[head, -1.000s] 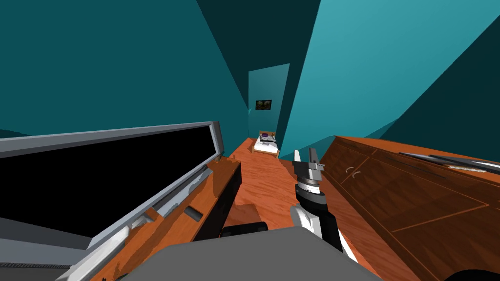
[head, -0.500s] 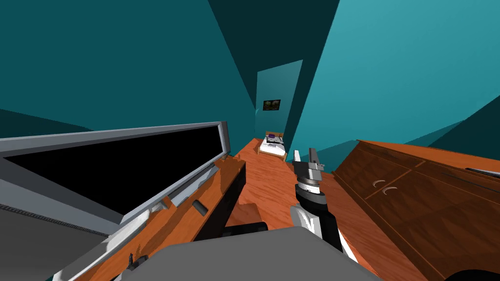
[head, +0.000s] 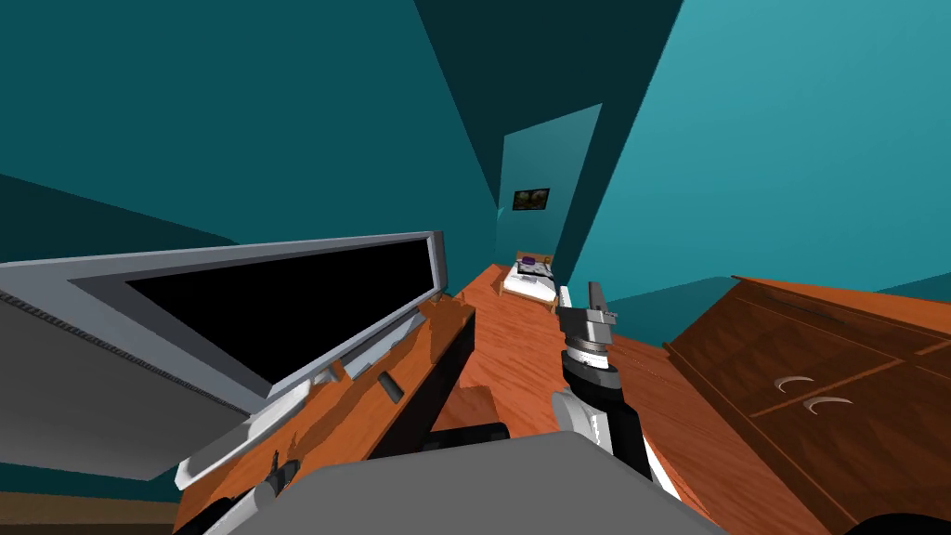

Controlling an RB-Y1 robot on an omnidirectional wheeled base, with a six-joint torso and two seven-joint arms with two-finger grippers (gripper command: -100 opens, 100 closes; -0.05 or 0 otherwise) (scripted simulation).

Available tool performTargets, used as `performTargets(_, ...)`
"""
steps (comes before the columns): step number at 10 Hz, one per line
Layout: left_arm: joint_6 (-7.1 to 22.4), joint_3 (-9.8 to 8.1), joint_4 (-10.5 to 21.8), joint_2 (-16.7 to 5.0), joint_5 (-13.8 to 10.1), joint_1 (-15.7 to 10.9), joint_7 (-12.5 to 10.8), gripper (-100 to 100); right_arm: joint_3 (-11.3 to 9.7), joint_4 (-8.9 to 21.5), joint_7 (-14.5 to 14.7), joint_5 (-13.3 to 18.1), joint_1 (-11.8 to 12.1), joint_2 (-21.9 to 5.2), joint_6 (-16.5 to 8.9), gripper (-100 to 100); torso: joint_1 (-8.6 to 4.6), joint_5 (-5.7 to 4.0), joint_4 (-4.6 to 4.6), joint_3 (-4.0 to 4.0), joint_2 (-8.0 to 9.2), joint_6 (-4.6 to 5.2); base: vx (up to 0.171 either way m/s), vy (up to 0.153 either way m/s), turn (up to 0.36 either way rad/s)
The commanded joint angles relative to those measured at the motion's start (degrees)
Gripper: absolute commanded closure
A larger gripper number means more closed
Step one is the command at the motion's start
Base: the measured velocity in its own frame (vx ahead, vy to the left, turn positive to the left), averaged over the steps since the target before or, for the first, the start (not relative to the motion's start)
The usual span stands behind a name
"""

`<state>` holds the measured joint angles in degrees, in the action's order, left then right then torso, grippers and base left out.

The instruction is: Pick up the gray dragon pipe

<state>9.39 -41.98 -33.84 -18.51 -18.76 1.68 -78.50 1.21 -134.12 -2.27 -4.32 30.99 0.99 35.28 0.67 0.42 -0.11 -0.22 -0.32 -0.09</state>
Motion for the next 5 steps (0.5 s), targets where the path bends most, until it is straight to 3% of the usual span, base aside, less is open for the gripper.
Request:
performTargets(1,1.3,-1.13,-2.4,1.3,2.0,-0.2,0.5,100,0.0,0.0,0.0,0.0,0.0,0.0,0.0,0,0.00,0.00,0.00,0.00,0.00,0.00,0.026,-0.028,0.143)
performTargets(2,2.5,-1.26,-4.0,1.9,3.2,-0.9,1.3,100,0.0,0.0,0.0,0.0,0.0,0.0,0.0,0,-0.02,0.01,0.03,0.02,0.02,0.08,0.026,-0.017,0.218)
performTargets(4,1.8,-0.90,-3.0,1.6,2.7,-0.9,1.2,100,0.0,0.0,0.0,0.0,0.0,0.0,0.0,0,0.03,0.01,0.03,0.03,0.04,0.09,0.013,-0.013,0.061)
performTargets(5,1.9,-0.98,-3.2,1.6,2.8,-0.9,1.3,0,0.0,0.0,0.0,0.0,0.0,0.0,0.0,0,0.07,0.02,0.04,0.05,0.08,0.09,0.000,0.000,0.000)
